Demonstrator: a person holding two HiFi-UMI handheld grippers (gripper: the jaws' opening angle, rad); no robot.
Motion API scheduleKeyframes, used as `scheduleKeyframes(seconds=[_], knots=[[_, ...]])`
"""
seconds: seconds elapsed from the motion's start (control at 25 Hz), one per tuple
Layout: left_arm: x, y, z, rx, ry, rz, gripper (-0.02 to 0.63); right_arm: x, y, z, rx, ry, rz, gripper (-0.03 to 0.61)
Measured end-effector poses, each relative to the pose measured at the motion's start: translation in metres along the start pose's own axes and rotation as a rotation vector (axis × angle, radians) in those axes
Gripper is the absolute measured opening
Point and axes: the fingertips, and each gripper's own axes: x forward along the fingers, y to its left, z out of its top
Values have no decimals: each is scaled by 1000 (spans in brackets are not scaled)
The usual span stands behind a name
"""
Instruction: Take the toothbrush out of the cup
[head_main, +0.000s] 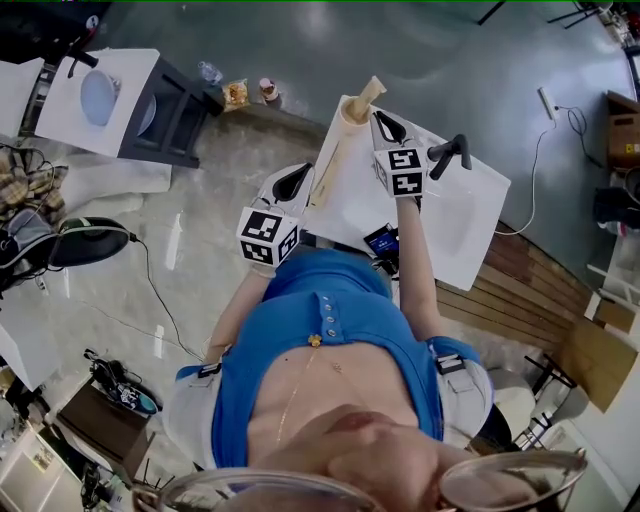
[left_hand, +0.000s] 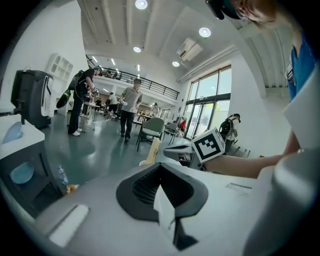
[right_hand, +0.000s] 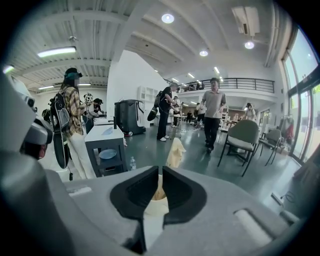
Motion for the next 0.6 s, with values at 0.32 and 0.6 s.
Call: scheduleKeyframes(seconds=[0.32, 0.6], knots=[[-16, 18, -5, -12, 1, 45, 0, 25, -6, -10, 64, 40, -14, 55], [-31, 36, -4, -29, -5, 81, 2, 44, -18, -15, 168, 53, -43, 113]])
